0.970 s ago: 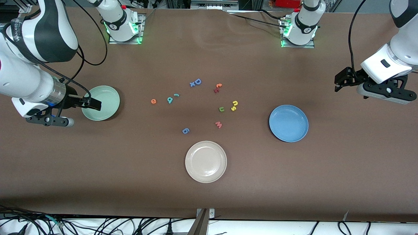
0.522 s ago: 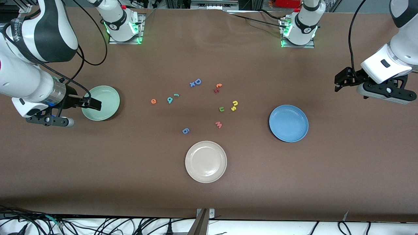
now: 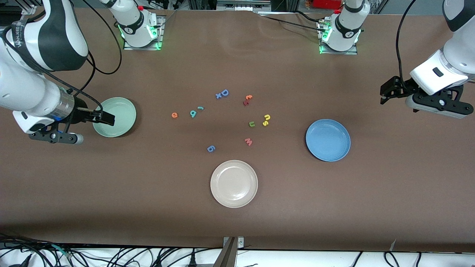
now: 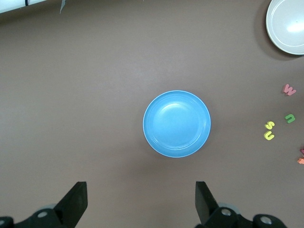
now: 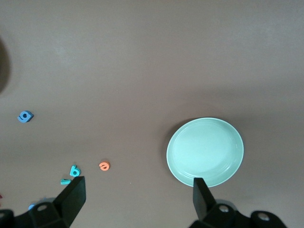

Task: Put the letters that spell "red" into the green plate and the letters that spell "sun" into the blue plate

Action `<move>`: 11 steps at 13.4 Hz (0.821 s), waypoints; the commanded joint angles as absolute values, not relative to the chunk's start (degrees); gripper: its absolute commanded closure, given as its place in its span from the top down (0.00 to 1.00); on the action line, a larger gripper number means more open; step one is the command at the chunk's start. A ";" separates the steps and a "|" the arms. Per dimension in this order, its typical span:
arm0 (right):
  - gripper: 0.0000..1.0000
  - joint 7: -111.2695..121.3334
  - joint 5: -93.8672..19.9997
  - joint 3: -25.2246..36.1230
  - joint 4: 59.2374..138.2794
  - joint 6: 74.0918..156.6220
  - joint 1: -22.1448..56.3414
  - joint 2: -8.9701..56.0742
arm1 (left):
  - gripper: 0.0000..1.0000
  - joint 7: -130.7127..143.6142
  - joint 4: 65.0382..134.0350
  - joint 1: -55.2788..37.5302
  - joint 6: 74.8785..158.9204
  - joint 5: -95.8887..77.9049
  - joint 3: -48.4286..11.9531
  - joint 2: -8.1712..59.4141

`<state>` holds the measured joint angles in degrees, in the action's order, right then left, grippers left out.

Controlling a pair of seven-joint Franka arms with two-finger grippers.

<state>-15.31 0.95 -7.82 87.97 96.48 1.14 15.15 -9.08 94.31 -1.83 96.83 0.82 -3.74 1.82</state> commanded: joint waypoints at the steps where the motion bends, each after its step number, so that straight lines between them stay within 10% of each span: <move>1: 1.00 -14.33 -0.53 -7.65 87.63 96.15 0.97 14.77 | 1.00 -8.53 94.04 -1.93 96.06 1.67 -3.87 1.41; 11: 1.00 -15.03 -0.97 -7.74 87.63 96.15 1.05 14.76 | 1.00 -9.23 93.87 -1.58 95.36 1.67 -3.87 1.32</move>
<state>-15.32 0.35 -7.82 87.97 96.48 1.15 15.15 -9.08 94.31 -1.73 96.38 0.82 -3.76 1.82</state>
